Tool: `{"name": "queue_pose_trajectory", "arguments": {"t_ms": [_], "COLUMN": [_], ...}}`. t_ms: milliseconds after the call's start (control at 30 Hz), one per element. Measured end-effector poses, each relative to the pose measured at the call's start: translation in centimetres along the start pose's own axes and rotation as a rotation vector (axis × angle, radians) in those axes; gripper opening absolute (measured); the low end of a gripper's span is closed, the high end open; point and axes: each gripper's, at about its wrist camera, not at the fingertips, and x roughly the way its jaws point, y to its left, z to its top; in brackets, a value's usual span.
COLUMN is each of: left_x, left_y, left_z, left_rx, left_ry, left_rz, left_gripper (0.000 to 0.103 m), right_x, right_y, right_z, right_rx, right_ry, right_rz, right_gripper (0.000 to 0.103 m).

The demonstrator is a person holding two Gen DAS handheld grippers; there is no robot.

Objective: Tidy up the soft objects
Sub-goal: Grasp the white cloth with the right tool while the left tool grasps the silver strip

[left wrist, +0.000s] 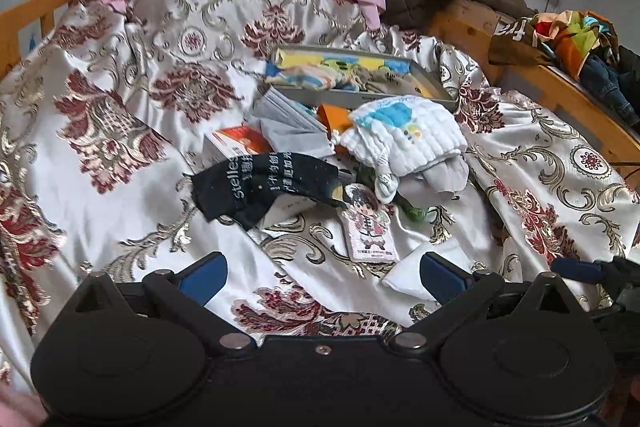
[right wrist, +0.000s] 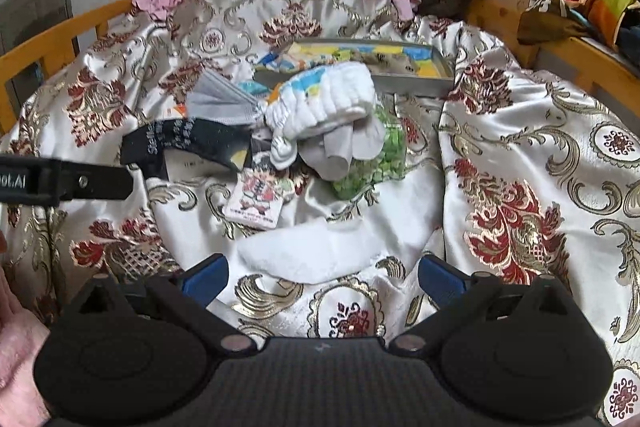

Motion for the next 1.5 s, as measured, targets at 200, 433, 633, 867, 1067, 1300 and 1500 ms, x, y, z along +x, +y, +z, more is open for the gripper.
{"name": "queue_pose_trajectory", "arguments": {"t_ms": [200, 433, 633, 867, 1067, 1300, 1500], "left_x": [2.3, 4.5, 6.5, 10.1, 13.3, 16.2, 18.1], "left_y": [-0.5, -0.9, -1.4, -2.2, -2.4, -2.2, -1.6], "left_z": [0.7, 1.2, 2.0, 2.6, 3.4, 4.3, 4.2], "left_rx": [0.022, 0.042, 0.056, 0.066, 0.031, -0.028, -0.059], "left_ry": [0.062, 0.114, 0.138, 0.185, 0.227, 0.252, 0.298], "left_rz": [-0.044, -0.069, -0.088, -0.130, -0.166, -0.220, -0.266], "left_gripper": [0.102, 0.102, 0.102, 0.102, 0.102, 0.102, 0.091], "right_x": [1.0, 1.8, 2.5, 4.3, 5.6, 7.3, 9.3], "right_y": [-0.3, -0.1, 0.0, -0.4, -1.1, -1.6, -1.1], "right_z": [0.1, 0.2, 0.5, 0.9, 1.2, 1.7, 2.1], "right_rx": [0.013, 0.004, -0.003, 0.024, 0.067, 0.077, 0.079], "right_ry": [0.046, 0.078, 0.108, 0.164, 0.165, 0.153, 0.164], "right_rz": [0.009, 0.029, 0.059, 0.107, 0.136, 0.122, 0.108], "right_gripper": [0.103, 0.103, 0.103, 0.103, 0.103, 0.103, 0.103]}}
